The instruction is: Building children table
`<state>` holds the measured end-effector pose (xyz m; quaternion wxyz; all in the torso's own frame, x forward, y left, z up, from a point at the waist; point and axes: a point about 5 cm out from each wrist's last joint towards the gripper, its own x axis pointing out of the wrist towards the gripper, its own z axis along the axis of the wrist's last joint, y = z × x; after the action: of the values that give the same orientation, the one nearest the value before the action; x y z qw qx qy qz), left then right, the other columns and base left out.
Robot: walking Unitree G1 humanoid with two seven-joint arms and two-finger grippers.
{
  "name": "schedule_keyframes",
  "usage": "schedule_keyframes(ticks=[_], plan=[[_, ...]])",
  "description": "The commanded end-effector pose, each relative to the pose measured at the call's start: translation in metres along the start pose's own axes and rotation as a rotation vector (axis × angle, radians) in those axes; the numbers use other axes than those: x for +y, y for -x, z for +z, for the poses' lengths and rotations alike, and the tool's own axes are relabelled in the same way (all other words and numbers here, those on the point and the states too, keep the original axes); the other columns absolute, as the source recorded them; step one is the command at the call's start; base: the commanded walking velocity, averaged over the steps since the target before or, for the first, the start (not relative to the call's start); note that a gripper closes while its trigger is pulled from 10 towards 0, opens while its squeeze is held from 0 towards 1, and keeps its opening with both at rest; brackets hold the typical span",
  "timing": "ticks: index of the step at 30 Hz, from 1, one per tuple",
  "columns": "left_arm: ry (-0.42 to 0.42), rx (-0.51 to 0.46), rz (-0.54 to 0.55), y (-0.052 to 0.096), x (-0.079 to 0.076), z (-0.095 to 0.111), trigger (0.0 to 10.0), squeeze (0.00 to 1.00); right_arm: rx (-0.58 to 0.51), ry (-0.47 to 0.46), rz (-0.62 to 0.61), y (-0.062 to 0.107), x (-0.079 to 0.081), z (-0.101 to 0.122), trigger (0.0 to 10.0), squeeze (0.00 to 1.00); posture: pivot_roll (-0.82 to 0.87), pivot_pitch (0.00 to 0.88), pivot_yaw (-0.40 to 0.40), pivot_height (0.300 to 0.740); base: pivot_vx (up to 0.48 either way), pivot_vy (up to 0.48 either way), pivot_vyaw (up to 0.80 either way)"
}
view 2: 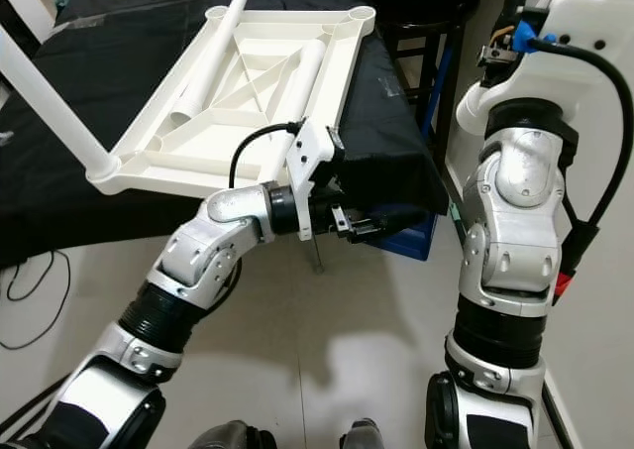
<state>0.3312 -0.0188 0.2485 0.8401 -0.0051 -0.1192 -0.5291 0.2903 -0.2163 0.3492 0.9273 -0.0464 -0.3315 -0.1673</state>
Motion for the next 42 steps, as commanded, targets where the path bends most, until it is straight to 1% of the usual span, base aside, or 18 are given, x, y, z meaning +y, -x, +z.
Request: schedule_keyframes(ticks=[1,2,3,6,8,9,10,15,16,18,21,23,28,30,33,42], plan=[[-0.048,0.023,0.24,0.008,0.028,-0.003,10.0,0.0,-0.013,-0.018,0.02,0.001,0.005,0.003,10.0,0.0,0.06,0.185,0.077,0.74,0.0,0.0,-0.79],[-0.048,0.023,0.24,0.008,0.028,-0.003,10.0,0.0,-0.013,-0.018,0.02,0.001,0.005,0.003,10.0,0.0,0.06,0.185,0.077,0.74,0.0,0.0,-0.79],[-0.071,0.021,0.309,0.009,0.036,0.0,10.0,0.0,-0.011,-0.02,0.022,0.002,0.006,0.002,10.0,0.0,0.06,0.183,0.077,0.74,0.0,0.0,-0.79],[-0.071,0.021,0.309,0.009,0.036,0.0,10.0,0.0,-0.011,-0.02,0.022,0.002,0.006,0.002,10.0,0.0,0.06,0.183,0.077,0.74,0.0,0.0,-0.79],[-0.121,-0.045,0.406,0.015,0.042,0.017,10.0,0.0,0.006,-0.036,0.056,0.009,0.015,-0.002,10.0,0.0,0.06,0.161,0.066,0.74,0.0,0.0,-0.6],[-0.121,-0.045,0.406,0.015,0.042,0.017,10.0,0.0,0.006,-0.036,0.056,0.009,0.015,-0.002,10.0,0.0,0.06,0.161,0.066,0.74,0.0,0.0,-0.42],[-0.16,-0.11,0.468,0.022,0.042,0.033,10.0,0.0,0.03,-0.057,0.094,0.015,0.023,-0.009,10.0,0.0,0.07,0.148,0.053,0.74,0.0,0.0,0.0],[-0.149,-0.146,0.506,0.027,0.041,0.041,10.0,0.0,0.045,-0.075,0.123,0.019,0.028,-0.014,10.0,0.0,0.07,0.138,0.048,0.74,0.0,0.0,0.0],[-0.148,-0.162,0.528,0.029,0.042,0.044,10.0,0.0,0.055,-0.099,0.135,0.02,0.031,-0.016,10.0,0.0,0.06,0.133,0.047,0.74,0.0,0.0,0.0],[-0.148,-0.162,0.528,0.029,0.042,0.044,10.0,0.0,0.055,-0.099,0.135,0.02,0.031,-0.016,10.0,0.0,0.06,0.133,0.047,0.74,0.0,0.0,0.0],[-0.162,-0.177,0.556,0.034,0.044,0.047,10.0,0.0,0.062,-0.126,0.151,0.021,0.034,-0.018,10.0,0.0,0.06,0.125,0.04,0.74,0.0,0.0,0.0],[-0.174,-0.184,0.59,0.037,0.048,0.047,10.0,0.0,0.064,-0.122,0.162,0.021,0.035,-0.019,10.0,0.0,0.07,0.121,0.037,0.74,0.322,0.0,0.0],[-0.179,-0.182,0.603,0.039,0.049,0.046,10.0,0.0,0.064,-0.121,0.164,0.022,0.036,-0.019,10.0,0.0,0.07,0.122,0.037,0.74,0.344,0.0,0.0],[-0.185,-0.165,0.634,0.043,0.053,0.044,10.0,0.0,0.064,-0.124,0.167,0.022,0.037,-0.02,10.0,0.0,0.07,0.124,0.038,0.74,0.384,0.0,0.0],[-0.192,-0.156,0.643,0.045,0.054,0.043,10.0,0.0,0.06,-0.126,0.167,0.021,0.037,-0.019,10.0,0.0,0.06,0.123,0.035,0.74,0.399,0.0,0.0],[-0.202,-0.141,0.662,0.048,0.057,0.044,10.0,0.0,0.049,-0.129,0.171,0.019,0.036,-0.017,10.0,0.0,0.07,0.126,0.038,0.74,0.396,-0.265,0.0]])
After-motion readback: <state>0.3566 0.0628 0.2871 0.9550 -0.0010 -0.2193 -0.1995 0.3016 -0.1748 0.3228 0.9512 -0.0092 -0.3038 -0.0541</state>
